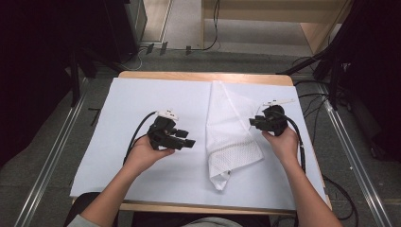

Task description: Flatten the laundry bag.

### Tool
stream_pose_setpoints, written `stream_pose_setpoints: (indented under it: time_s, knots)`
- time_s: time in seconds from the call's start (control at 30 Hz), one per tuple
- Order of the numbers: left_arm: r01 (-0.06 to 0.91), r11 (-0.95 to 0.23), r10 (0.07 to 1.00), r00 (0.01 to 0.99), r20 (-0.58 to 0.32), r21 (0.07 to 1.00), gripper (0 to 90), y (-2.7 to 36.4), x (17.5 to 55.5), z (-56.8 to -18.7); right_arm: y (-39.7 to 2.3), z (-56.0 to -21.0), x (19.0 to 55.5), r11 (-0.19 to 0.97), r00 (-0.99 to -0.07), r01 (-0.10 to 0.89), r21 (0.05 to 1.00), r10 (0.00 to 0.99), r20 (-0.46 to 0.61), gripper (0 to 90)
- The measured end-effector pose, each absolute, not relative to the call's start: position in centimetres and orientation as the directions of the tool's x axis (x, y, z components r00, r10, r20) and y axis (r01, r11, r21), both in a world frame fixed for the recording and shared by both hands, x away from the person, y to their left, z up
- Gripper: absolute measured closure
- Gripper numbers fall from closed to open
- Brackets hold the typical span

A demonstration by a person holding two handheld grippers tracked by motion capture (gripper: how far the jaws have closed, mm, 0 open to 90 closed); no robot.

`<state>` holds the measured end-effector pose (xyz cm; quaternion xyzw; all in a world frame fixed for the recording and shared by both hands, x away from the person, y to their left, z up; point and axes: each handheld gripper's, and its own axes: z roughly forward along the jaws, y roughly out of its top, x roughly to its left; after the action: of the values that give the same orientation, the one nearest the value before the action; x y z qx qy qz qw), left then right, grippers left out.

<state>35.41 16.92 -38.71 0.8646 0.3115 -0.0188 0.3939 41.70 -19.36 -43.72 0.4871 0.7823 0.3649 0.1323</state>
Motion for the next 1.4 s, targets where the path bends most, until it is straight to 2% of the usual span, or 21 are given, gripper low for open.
stream_pose_setpoints:
  time_s: [0.2, 0.57, 0.9, 1.07, 1.1, 1.2, 1.23, 1.4]
  knots:
    - [0.501, -0.537, 0.459, 0.848, -0.263, 0.678, 44.6, 13.6, 34.8, -38.7, -20.1, -43.6, 40.1, 0.267, -0.498, 0.661, 0.701, 0.855, 0.143, 66.6]
    - [0.466, -0.588, 0.393, 0.879, -0.271, 0.661, 43.1, 7.7, 36.4, -40.6, -21.7, -43.6, 39.9, 0.225, -0.462, 0.669, 0.708, 0.873, 0.159, 66.4]
    - [0.491, -0.609, 0.415, 0.867, -0.278, 0.623, 41.5, 5.4, 38.9, -43.5, -22.0, -44.0, 39.6, 0.235, -0.462, 0.677, 0.697, 0.874, 0.154, 66.3]
    - [0.475, -0.638, 0.431, 0.873, -0.231, 0.606, 42.0, 4.6, 39.5, -45.3, -22.2, -44.1, 39.5, 0.232, -0.460, 0.676, 0.699, 0.874, 0.155, 66.1]
    - [0.475, -0.643, 0.429, 0.873, -0.231, 0.600, 46.0, 4.5, 39.5, -45.6, -22.2, -44.1, 39.5, 0.231, -0.458, 0.678, 0.698, 0.876, 0.154, 66.1]
    - [0.471, -0.651, 0.419, 0.877, -0.235, 0.595, 49.9, 4.3, 39.3, -46.0, -22.2, -44.1, 39.6, 0.230, -0.457, 0.678, 0.698, 0.875, 0.157, 66.1]
    - [0.464, -0.657, 0.410, 0.881, -0.235, 0.594, 58.4, 4.3, 39.3, -46.0, -22.2, -44.1, 39.6, 0.230, -0.458, 0.678, 0.698, 0.875, 0.156, 66.1]
    - [0.463, -0.642, 0.431, 0.877, -0.212, 0.610, 81.9, 4.7, 39.3, -46.4, -22.1, -44.1, 39.6, 0.230, -0.462, 0.676, 0.700, 0.872, 0.160, 66.1]
